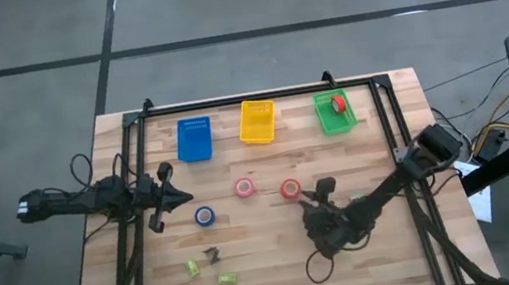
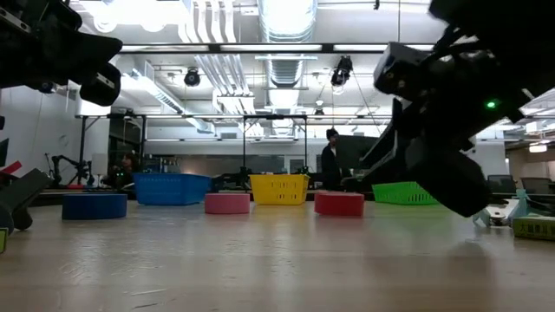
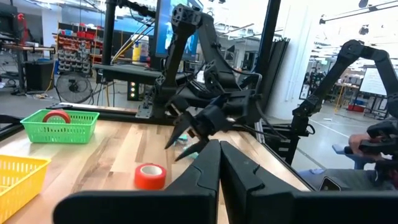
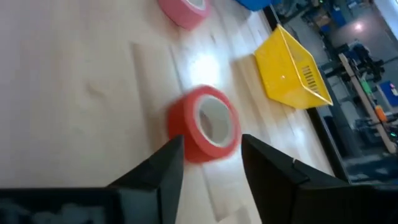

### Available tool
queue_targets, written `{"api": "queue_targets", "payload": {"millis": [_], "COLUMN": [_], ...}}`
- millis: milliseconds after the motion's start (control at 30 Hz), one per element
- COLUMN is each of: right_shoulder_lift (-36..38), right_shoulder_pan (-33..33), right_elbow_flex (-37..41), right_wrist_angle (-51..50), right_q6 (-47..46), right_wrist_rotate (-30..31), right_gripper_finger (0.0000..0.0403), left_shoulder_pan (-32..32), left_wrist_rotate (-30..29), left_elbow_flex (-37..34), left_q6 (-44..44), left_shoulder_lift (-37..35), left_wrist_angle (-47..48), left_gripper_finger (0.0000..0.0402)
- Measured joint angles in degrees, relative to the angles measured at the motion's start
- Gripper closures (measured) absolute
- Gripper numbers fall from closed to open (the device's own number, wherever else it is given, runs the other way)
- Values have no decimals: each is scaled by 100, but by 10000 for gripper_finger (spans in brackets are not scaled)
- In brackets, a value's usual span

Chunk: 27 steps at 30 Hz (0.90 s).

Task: Pick and place Stapler, Stapler remover, tape
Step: Put the red tape into the green bin

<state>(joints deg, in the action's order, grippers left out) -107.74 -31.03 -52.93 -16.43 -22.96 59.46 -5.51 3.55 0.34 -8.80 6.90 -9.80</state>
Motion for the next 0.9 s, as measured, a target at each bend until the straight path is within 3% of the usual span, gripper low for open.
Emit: {"api": "queue_targets", "payload": {"millis": [200, 467, 633, 900], "right_shoulder_lift": [0, -7, 11, 153], "right_shoulder_pan": [45, 849, 1321, 1681], "right_elbow_flex": [0, 0, -15, -14], "right_wrist_angle": [662, 700, 735, 672], "right_q6": [510, 909, 1091, 1295], "right_wrist_rotate": [-663, -1611, -2578, -3012], "right_gripper_finger": [216, 202, 219, 299], "left_shoulder_pan": [0, 0, 1, 1], "left_wrist_rotate": [-1, -1, -1, -1], "left_elbow_flex": [0, 0, 0, 0], "left_q6": [0, 0, 0, 0], "left_shoulder_lift": [0, 0, 0, 0], "left_wrist_angle": [9, 9, 4, 2], "left_gripper_finger": [392, 392, 392, 392]}}
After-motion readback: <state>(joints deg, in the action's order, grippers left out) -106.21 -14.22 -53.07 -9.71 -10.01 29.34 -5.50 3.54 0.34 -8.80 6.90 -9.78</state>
